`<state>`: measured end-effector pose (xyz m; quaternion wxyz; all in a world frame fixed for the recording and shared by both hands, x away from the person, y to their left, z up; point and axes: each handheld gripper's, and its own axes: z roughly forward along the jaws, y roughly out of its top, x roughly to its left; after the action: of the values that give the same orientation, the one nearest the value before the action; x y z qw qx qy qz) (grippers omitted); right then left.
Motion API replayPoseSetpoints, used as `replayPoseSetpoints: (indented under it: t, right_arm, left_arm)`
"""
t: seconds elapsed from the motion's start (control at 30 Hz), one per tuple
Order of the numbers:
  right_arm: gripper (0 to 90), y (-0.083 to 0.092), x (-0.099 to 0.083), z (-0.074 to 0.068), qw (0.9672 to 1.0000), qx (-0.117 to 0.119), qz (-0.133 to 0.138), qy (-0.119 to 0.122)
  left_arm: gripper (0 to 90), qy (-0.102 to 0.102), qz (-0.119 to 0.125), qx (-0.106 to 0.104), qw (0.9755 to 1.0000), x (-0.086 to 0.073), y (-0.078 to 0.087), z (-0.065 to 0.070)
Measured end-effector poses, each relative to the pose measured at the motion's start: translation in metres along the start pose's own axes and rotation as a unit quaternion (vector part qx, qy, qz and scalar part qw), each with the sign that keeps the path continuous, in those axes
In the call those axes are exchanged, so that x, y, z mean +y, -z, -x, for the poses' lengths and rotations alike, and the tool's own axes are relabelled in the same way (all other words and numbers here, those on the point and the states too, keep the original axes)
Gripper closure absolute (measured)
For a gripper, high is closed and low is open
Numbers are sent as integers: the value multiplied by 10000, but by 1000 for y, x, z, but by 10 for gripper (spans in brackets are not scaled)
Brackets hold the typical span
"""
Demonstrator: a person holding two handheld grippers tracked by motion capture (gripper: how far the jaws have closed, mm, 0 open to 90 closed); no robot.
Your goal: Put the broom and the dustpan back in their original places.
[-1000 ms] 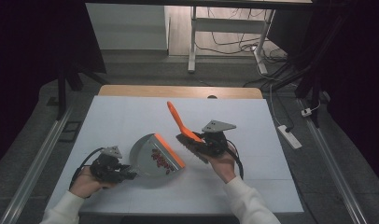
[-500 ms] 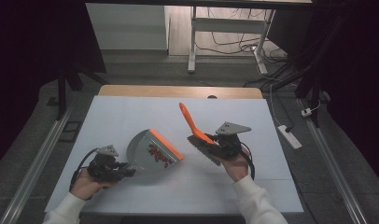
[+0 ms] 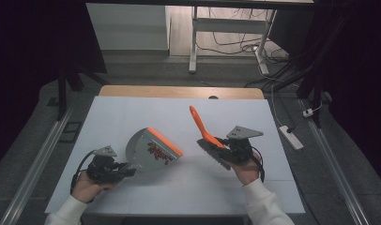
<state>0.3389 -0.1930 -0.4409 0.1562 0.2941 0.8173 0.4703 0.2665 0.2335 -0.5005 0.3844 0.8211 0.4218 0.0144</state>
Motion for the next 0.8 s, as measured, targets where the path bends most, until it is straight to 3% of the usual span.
replayPoseSetpoints:
  t: [0.37, 0.8]
  right_arm:
    - [701, 13, -9, 8, 9999, -106, -117, -47]
    - [701, 12, -17, 18, 9996, 24, -251, -118]
  left_arm:
    - [616, 177, 173, 107, 9996, -4, 1, 3]
    - [615, 481, 396, 267, 9977, -8, 1, 3]
